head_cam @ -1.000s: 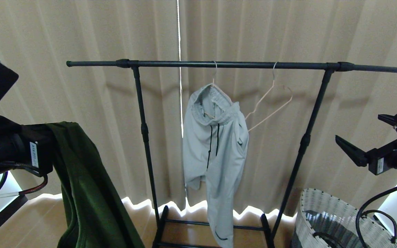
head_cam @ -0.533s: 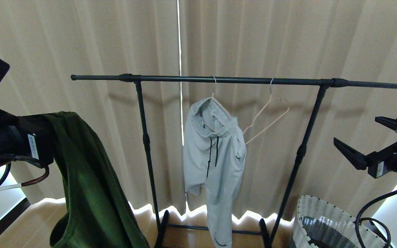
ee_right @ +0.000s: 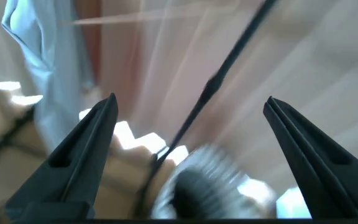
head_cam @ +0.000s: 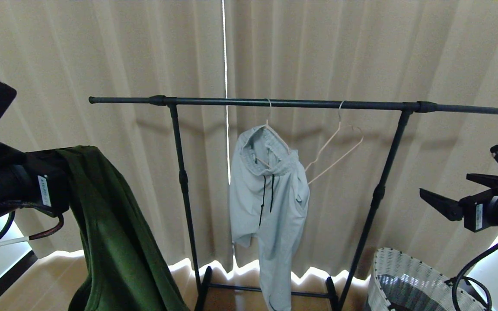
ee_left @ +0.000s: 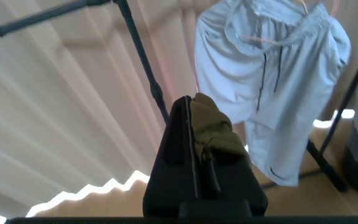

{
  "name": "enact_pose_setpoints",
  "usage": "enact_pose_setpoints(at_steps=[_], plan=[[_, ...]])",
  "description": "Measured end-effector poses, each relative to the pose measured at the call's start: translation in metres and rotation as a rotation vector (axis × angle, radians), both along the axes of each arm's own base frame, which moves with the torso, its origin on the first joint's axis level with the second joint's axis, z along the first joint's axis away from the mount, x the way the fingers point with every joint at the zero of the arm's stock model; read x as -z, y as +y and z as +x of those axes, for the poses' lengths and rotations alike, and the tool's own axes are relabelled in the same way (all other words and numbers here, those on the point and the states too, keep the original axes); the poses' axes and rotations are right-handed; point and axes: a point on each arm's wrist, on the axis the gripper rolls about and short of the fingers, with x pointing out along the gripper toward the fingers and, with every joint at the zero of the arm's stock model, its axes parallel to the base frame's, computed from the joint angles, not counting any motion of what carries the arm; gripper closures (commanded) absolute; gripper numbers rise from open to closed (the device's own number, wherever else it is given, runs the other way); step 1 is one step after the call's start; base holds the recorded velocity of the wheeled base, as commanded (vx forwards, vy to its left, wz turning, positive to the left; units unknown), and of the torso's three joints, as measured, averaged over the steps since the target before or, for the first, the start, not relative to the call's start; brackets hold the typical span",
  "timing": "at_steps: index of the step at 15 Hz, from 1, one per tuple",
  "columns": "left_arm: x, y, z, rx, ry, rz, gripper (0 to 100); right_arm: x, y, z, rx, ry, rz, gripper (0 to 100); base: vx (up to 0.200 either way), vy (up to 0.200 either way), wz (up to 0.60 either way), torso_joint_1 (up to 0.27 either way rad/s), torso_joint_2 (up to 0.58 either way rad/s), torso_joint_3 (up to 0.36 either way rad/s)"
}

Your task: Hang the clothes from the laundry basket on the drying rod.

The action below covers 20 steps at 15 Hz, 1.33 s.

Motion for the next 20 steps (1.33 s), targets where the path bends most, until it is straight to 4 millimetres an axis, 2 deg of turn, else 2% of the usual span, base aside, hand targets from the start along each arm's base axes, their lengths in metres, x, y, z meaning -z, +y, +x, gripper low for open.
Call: enact_pose_setpoints(at_steps=[7,13,20], plan=[[0.0018,-0.0003,0.0010,0.002,0.003,0.011,100,-0.0041,-0.0002,0.0011,0.015,0.003,0.030,0,0.200,0.000,0.00,0.007,0.00,0.000],[0.0069,0.0001,-0.0004,0.006,0.011,0.033,100,-0.0022,0.0008,0.0007,0.011,0.010,0.030,0,0.000,0.000,0.00,0.000,0.00,0.000],[0.0079,0.0004,-0.0009,0.004,0.014,0.033,100,-0.0014,0.0041,0.0011,-0.006,0.013,0.032,0,0.000,0.200,0.00,0.001,0.00,0.003]])
